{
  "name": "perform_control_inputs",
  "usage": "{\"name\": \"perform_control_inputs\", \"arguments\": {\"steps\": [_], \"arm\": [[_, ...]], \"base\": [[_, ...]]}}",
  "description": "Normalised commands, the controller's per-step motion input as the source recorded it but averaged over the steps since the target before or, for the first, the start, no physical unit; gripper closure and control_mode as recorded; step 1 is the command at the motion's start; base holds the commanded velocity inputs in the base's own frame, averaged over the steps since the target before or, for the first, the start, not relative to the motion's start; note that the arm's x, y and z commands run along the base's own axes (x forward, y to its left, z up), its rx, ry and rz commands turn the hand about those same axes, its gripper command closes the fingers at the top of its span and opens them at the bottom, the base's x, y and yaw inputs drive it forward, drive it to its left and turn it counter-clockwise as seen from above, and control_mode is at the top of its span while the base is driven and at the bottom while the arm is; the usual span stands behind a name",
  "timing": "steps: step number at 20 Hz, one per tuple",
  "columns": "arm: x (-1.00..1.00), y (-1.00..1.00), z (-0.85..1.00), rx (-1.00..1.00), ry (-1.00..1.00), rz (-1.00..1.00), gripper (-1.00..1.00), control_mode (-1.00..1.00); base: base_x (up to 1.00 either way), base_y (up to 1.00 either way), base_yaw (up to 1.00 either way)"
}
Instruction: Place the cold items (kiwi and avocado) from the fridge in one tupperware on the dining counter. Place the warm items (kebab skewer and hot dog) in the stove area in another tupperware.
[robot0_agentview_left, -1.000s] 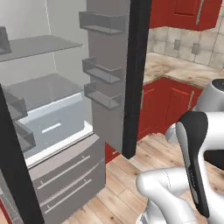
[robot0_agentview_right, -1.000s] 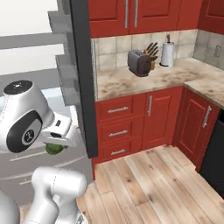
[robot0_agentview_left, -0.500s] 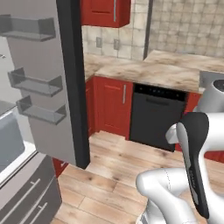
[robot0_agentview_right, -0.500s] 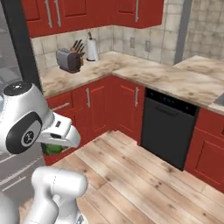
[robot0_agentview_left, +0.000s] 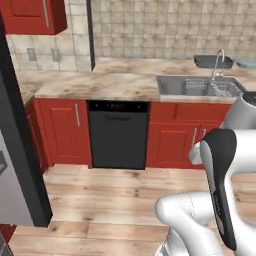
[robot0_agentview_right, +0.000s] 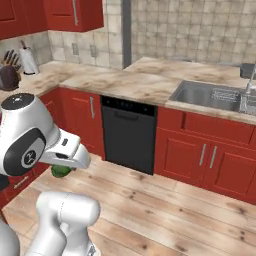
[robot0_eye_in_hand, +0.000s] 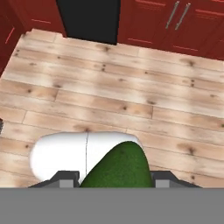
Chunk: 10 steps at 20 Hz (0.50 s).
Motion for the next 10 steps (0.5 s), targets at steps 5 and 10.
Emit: {"name": "perform_control_inputs", "arguments": {"steps": [5,10], "arm": [[0.0,0.0,0.0,0.0,0.0,0.0,1.0,1.0],[0.0,0.0,0.0,0.0,0.0,0.0,1.0,1.0]], "base": [[0.44,-0.56,-0.52],[0.89,-0.4,-0.4]]}}
